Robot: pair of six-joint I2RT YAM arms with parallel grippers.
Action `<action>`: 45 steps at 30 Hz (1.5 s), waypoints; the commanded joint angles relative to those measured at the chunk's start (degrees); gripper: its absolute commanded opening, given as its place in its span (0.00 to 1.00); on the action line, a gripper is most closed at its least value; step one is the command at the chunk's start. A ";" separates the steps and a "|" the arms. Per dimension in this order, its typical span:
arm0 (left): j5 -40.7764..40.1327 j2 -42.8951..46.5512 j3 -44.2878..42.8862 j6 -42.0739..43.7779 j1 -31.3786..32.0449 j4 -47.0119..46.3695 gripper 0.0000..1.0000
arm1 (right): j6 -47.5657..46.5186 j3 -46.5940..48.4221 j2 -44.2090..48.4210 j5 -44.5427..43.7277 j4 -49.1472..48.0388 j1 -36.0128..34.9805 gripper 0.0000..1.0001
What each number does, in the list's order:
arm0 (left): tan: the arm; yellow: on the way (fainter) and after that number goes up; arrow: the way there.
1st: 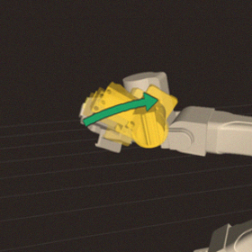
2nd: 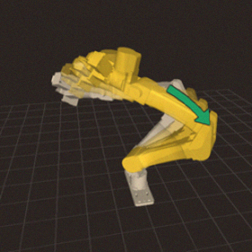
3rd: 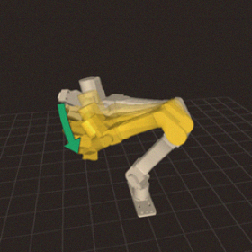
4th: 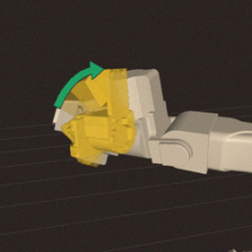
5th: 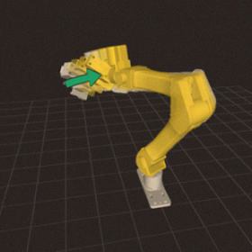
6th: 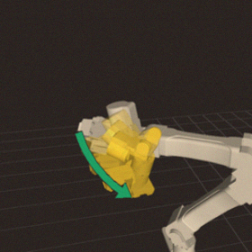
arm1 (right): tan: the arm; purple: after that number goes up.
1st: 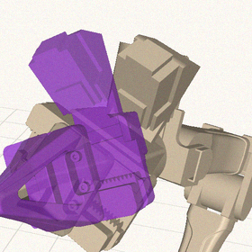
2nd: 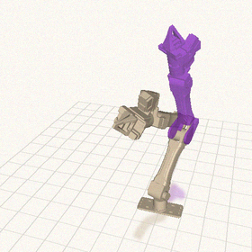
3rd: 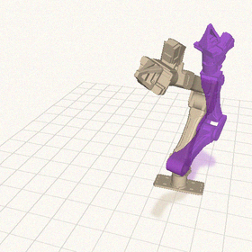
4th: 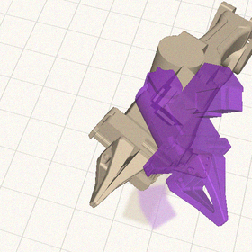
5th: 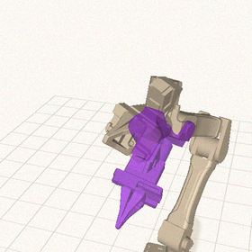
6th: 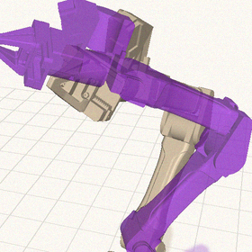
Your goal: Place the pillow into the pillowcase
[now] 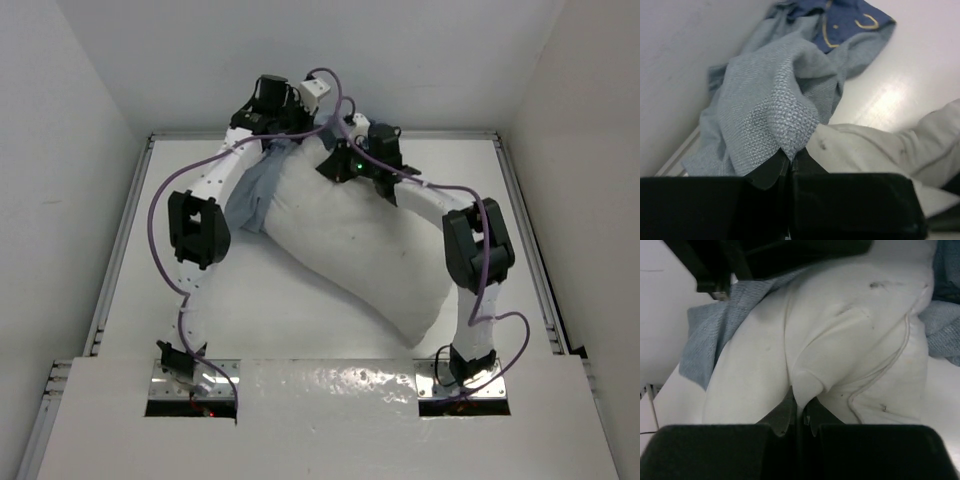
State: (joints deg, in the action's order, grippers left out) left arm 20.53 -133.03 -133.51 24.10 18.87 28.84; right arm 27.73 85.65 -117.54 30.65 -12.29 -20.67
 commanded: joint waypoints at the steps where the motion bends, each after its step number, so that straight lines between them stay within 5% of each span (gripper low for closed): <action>1: 6.80 7.16 1.21 7.00 2.65 6.81 0.00 | 8.28 -7.94 6.08 -2.42 -15.18 -3.24 0.00; 9: 21.02 12.62 4.40 27.82 3.54 33.27 0.00 | 23.57 -8.46 4.07 -28.85 -24.52 0.96 0.00; 13: 19.29 14.81 7.73 34.08 3.54 43.48 0.00 | 34.05 -16.27 8.62 -44.82 -24.64 4.93 0.00; 17: 16.03 15.52 10.81 32.87 3.45 43.24 0.00 | 36.52 -21.12 13.55 -61.10 -16.12 5.55 0.00; 20: 15.67 15.70 11.87 27.44 2.93 38.50 0.01 | 32.94 -24.03 15.58 -60.91 -13.47 5.64 0.00; 22: 15.59 15.61 11.70 23.65 2.22 33.33 0.22 | 22.89 -23.16 15.15 -55.30 -12.84 5.81 0.01; 23: 15.68 15.61 11.52 19.97 1.79 31.65 0.43 | 19.07 -22.46 15.23 -47.17 -12.15 5.99 0.12; 24: 15.59 15.87 10.74 18.20 0.82 30.24 0.50 | 15.29 -20.89 15.41 -43.35 -10.83 6.16 0.56; 25: 15.50 16.14 10.21 14.87 0.03 27.61 0.56 | 8.29 -19.91 16.54 -40.09 -7.08 6.08 0.74; 28: 15.33 18.07 9.50 9.93 -3.66 22.94 0.79 | -1.05 -15.52 19.00 -36.46 0.14 6.08 0.98; 31: 12.00 20.79 10.90 6.41 -7.09 20.91 0.94 | -8.01 -11.65 22.26 -35.40 7.96 6.08 0.99; 36: 6.96 25.01 22.56 -1.15 -14.10 12.49 1.00 | -11.37 -3.39 24.02 -27.07 16.59 3.63 0.99; 37: 8.11 25.01 23.81 -1.77 -15.00 11.95 1.00 | -15.47 -1.99 23.67 -25.22 20.69 2.14 0.90; 38: 9.34 24.75 24.70 -1.51 -15.79 11.77 0.89 | -18.12 -0.50 23.32 -26.25 22.99 -1.97 0.14; 39: 12.31 24.58 26.62 -0.20 -16.49 11.94 0.77 | -20.32 1.52 22.27 -29.39 24.93 -4.79 0.00; 40: 12.86 24.31 27.77 2.85 -16.59 12.46 0.52 | -25.04 1.98 21.74 -34.04 27.21 -9.26 0.00; 41: 13.39 24.31 30.13 3.75 -16.59 12.47 0.44 | -28.39 2.42 20.43 -35.47 27.93 -11.04 0.00; 42: 13.74 24.14 31.11 4.98 -16.68 12.56 0.41 | -29.30 2.51 19.72 -36.97 28.29 -12.80 0.03; 43: 14.44 23.87 31.99 5.69 -16.59 12.64 0.44 | -29.31 2.59 19.02 -38.11 28.20 -15.26 0.55; 45: 19.52 23.44 33.14 9.80 -16.59 14.48 0.66 | -28.43 3.91 16.30 -39.34 27.85 -17.29 0.95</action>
State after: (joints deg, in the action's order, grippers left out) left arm 33.01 -109.10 -101.38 29.08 1.34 42.96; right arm 4.95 87.96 -97.21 -4.27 10.44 -35.53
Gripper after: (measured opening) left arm 0.571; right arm 0.800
